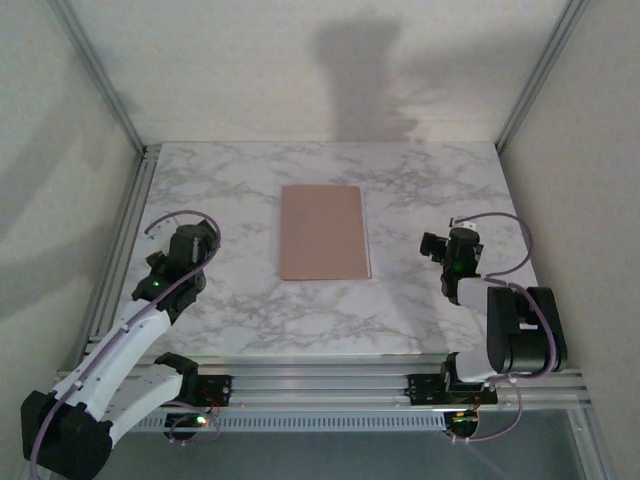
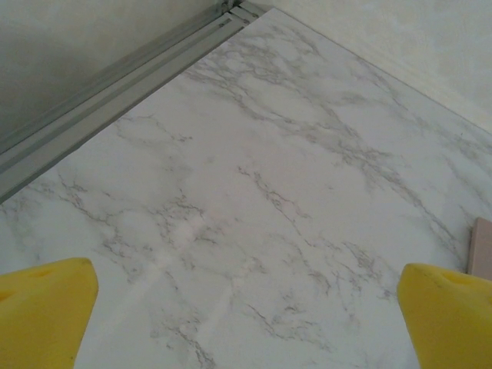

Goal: Put the files into the folder

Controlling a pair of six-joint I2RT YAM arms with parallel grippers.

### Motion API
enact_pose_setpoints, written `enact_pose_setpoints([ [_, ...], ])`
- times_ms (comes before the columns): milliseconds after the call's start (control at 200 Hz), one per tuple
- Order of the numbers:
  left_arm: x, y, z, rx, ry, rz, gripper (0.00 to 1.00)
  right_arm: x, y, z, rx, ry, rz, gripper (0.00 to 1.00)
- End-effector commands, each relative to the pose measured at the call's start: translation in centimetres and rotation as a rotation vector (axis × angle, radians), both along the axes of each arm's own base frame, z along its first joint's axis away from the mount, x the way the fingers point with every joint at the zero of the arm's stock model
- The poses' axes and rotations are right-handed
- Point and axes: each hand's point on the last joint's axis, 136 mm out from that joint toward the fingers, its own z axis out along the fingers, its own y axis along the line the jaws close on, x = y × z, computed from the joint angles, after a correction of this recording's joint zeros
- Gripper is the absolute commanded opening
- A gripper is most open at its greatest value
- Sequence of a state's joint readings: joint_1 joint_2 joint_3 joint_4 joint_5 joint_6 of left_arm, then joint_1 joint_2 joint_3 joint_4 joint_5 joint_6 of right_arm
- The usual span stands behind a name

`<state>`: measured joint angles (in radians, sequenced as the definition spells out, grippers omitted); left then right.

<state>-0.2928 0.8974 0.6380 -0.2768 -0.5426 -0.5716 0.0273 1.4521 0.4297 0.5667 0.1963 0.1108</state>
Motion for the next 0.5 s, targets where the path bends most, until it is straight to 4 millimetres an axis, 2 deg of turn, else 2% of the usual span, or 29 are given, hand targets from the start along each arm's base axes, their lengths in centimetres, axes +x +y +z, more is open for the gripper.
enact_pose_setpoints([
  [0,0.7,0.1,0.2,0.035,-0.049,-0.022,0.99,1.1,2.4,1.4,0.001,-0.136,0.129,0.99],
  [50,0.9,0.1,0.2,0.046,-0.051,-0.031,1.00,1.2,2.7,1.5,0.001,-0.186,0.148,0.99],
  [175,1.6,0.1,0.1,0.099,-0.069,-0.072,1.00,1.5,3.0,1.0,-0.001,-0.130,0.165,0.99],
  [285,2.4,1.5,0.1,0.199,-0.077,-0.054,0.99,1.5,3.1,1.0,-0.015,-0.126,0.160,0.99],
  [360,3.6,3.1,-1.0,0.221,-0.061,-0.057,1.00,1.5,3.1,1.0,-0.016,-0.125,0.162,0.99],
  [436,5.1,4.1,-2.9,0.179,-0.054,-0.090,0.99,1.6,3.1,1.0,-0.018,-0.126,0.164,0.99],
  [496,6.5,4.9,-3.5,0.149,-0.075,-0.089,0.99,1.6,3.2,1.0,-0.018,-0.125,0.167,0.99],
])
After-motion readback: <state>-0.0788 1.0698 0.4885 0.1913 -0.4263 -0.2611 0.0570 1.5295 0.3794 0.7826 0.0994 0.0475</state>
